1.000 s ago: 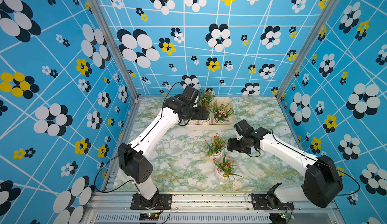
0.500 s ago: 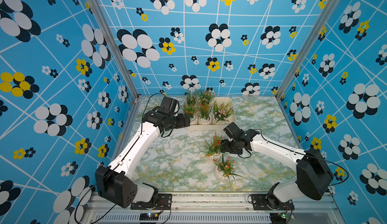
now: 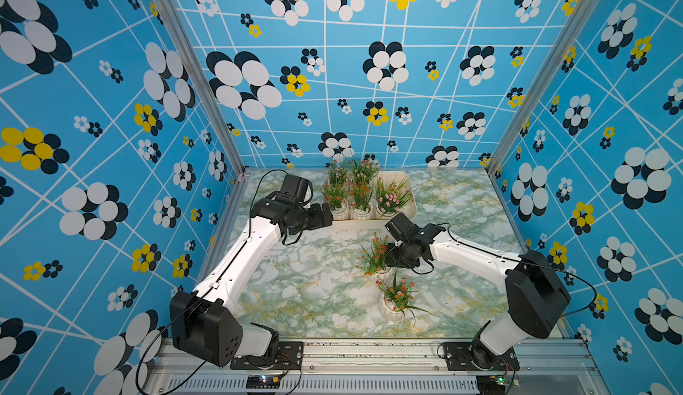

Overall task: Put the potted gypsophila into the storage box
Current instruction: Pick up the baby's breath potted plant from the center of the board.

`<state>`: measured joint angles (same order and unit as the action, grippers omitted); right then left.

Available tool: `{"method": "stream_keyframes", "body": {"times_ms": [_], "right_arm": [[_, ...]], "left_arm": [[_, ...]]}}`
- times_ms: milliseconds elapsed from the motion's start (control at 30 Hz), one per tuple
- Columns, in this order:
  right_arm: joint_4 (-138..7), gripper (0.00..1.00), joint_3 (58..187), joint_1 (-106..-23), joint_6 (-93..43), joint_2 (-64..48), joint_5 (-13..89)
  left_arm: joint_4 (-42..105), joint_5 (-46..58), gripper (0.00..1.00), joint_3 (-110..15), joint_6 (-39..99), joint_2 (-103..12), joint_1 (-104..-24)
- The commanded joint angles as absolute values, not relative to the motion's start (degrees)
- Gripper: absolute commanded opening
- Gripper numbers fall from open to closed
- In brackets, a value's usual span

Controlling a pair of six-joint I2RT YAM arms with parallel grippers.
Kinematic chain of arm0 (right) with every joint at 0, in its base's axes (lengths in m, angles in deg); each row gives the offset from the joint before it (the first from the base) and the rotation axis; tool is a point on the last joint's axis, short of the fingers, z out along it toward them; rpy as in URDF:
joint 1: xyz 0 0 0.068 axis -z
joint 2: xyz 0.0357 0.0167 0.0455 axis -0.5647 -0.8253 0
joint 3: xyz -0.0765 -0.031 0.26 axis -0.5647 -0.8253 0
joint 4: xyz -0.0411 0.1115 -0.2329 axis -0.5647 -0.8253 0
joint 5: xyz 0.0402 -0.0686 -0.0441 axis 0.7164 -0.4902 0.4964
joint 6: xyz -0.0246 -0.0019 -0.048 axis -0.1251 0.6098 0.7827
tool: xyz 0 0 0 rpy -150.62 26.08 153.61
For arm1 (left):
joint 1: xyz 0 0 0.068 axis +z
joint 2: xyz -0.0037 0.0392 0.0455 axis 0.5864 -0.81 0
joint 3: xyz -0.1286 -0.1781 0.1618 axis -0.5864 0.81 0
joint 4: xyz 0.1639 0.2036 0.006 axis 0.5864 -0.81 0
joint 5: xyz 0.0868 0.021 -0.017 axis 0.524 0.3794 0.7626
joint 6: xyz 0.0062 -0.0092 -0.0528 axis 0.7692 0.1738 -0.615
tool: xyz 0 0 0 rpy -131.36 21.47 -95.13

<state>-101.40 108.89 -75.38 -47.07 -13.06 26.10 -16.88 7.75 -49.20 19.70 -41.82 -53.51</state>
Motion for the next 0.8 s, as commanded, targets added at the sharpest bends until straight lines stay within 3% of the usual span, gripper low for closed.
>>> {"method": "stream_keyframes", "body": {"times_ms": [0,167,233,267,767], "right_arm": [[-104.32,0.35,110.87,-75.57,-45.78,-14.81,23.26],[-106.17,0.2,112.98,-75.64,-44.12,-15.73,22.56],[-106.9,0.03,113.93,-75.69,-43.24,-15.85,22.4],[-107.45,0.0,114.42,-75.64,-43.06,-15.93,22.16],[-116.41,0.0,124.82,-73.71,-36.35,-16.92,21.32]], "left_arm": [[-16.64,6.8,0.96,-48.3,19.5,-41.73,-52.72],[-16.5,6.26,0.97,-48.5,19.54,-42.79,-52.41],[-16.42,5.97,0.96,-48.85,19.48,-43.43,-52.37],[-16.38,5.82,0.97,-48.98,19.46,-43.77,-52.41],[-16.68,5.15,0.96,-52.95,19.78,-48.54,-52.26]]}}
